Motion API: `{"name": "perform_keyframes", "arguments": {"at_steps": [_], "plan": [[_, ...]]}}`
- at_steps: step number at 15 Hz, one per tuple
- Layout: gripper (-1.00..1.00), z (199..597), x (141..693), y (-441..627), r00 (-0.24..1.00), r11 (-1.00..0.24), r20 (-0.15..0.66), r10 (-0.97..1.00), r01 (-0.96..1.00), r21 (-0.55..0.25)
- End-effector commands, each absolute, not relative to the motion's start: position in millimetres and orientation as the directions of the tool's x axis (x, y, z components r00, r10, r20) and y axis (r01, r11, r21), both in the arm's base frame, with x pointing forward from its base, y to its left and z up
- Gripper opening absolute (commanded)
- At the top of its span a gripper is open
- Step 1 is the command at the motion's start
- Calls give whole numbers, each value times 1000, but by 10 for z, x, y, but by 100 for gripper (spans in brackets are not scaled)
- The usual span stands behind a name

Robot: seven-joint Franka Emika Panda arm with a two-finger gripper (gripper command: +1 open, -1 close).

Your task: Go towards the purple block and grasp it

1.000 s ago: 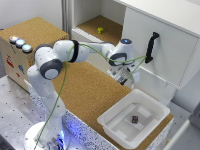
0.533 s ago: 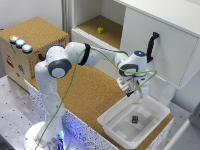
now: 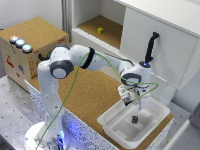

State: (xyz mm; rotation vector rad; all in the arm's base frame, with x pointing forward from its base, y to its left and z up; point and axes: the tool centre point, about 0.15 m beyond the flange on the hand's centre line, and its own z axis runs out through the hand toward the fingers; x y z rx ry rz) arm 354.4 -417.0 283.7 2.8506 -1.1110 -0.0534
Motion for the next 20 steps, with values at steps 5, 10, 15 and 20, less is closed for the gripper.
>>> {"name": "perform_keyframes", "arguments": {"at_steps": [5, 10, 15, 20], "plan": [[100, 2262, 3553, -4332, 700, -701, -48, -713, -709, 72], [-100, 2042, 3607, -4379, 669, -673, -65, -740, -735, 89], [-100, 2065, 3644, -4297, 670, -670, -39, -742, -737, 90], [-100, 2153, 3652, -4168, 640, -640, -31, -768, -764, 84]]}}
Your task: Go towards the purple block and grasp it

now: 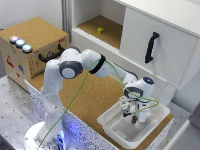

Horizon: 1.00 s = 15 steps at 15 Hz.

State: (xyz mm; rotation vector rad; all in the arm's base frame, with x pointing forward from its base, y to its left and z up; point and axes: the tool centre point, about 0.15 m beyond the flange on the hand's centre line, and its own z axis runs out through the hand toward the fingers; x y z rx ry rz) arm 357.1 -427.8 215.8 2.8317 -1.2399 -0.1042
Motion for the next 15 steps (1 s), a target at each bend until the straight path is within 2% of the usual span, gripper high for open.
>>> {"name": "perform_keyframes", "arguments": {"at_steps": [1, 4, 8, 15], "plan": [[-100, 2195, 3652, -4159, 622, -622, -31, -782, -778, 90], [-100, 2489, 3696, -4052, 625, -618, 38, -780, -778, 111], [-100, 2958, 3769, -3808, 651, -648, 112, -751, -759, 62], [-100, 3436, 4068, -2819, 827, -836, 168, -536, -548, 33]]}}
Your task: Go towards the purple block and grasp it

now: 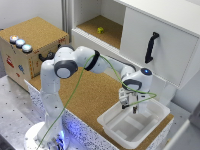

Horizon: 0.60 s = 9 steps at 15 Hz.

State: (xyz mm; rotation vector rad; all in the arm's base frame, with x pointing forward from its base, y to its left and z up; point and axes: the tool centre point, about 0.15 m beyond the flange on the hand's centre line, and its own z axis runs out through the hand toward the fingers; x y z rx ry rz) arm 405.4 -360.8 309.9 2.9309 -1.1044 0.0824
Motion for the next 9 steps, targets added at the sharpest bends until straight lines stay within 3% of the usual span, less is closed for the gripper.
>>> {"name": "perform_keyframes", "arguments": {"at_steps": [1, 9], "plan": [[-100, 3498, 4104, -2627, 858, -866, 168, -486, -498, 37], [-100, 2921, 4227, -1749, 974, -962, -5, -225, -221, 160]]}}
